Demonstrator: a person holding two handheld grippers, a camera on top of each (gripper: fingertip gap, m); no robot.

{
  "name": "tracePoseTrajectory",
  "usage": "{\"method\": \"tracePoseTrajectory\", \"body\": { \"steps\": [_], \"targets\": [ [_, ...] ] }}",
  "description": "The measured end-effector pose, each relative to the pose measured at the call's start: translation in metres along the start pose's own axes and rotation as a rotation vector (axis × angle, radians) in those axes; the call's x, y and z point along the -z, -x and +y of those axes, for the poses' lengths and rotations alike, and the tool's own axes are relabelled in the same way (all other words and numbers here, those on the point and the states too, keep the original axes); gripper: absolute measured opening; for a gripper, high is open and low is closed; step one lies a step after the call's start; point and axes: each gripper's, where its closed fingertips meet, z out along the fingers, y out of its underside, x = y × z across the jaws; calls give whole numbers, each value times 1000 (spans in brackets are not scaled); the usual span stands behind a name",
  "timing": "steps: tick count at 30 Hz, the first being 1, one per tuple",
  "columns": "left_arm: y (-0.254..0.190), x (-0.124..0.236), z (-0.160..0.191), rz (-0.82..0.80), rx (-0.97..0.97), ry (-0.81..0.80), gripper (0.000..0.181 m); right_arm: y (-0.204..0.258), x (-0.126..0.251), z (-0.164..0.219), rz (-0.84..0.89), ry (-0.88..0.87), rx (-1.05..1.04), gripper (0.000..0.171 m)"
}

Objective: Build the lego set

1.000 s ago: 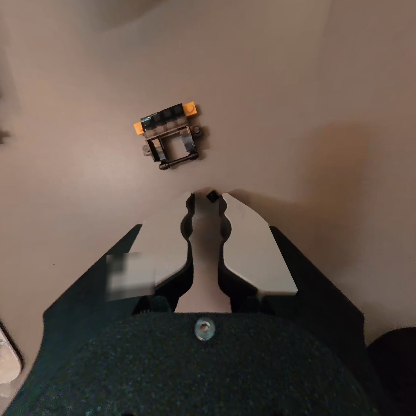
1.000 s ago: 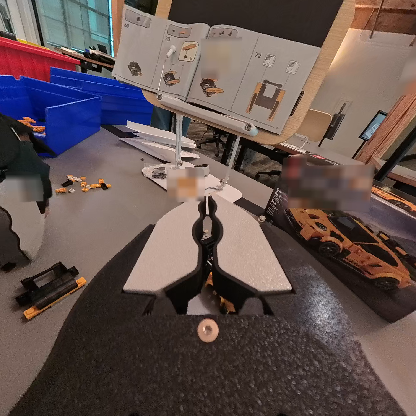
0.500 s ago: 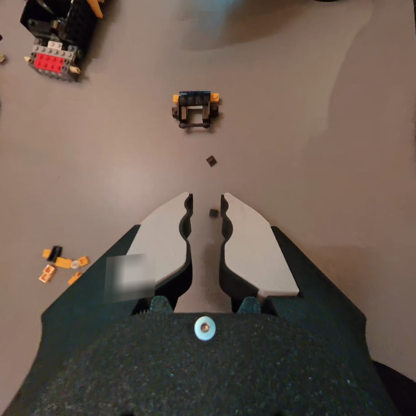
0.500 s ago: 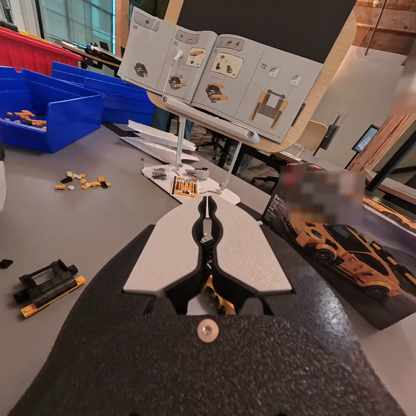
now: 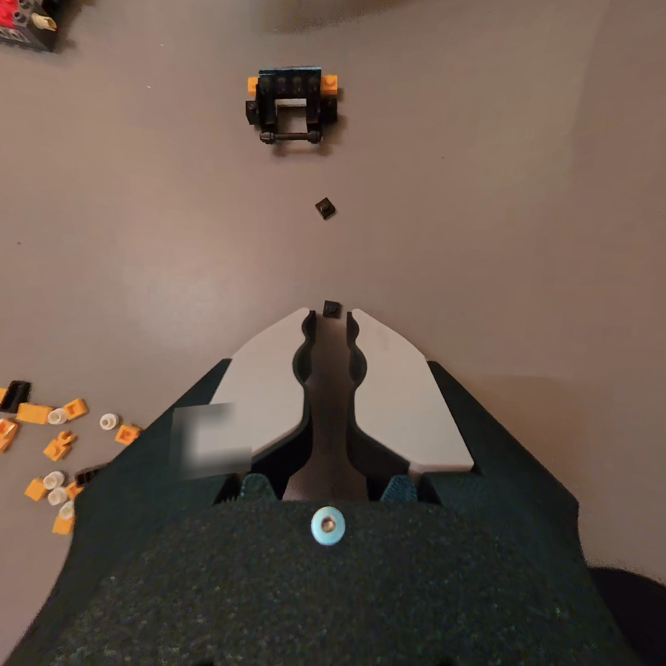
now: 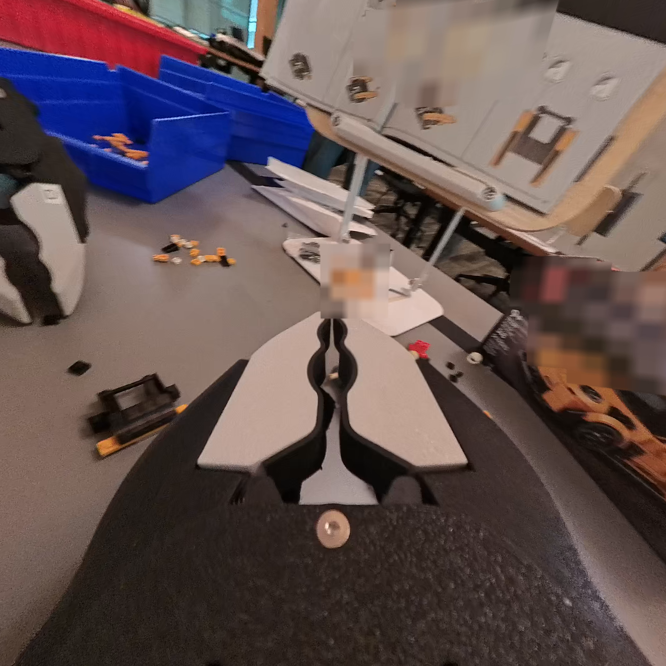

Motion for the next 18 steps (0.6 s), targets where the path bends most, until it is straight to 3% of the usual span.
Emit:
{"method": "tracePoseTrajectory", "body": {
  "steps": [4,9,14,18],
  "targets": [
    [-2,-4,-4,30,16,-24,11,34,3,-1,-213,22,18,2],
    [-1,-8,-9,34,23,-50,9,77,11,14,-484,152,17,20],
    [-6,-13,-22,48,2,-86,8,106,12,41,-598,321,48,52],
    [-12,-17,-33,56,-16,-115,8,120,12,54,-645,403,66,58]
  ]
}}
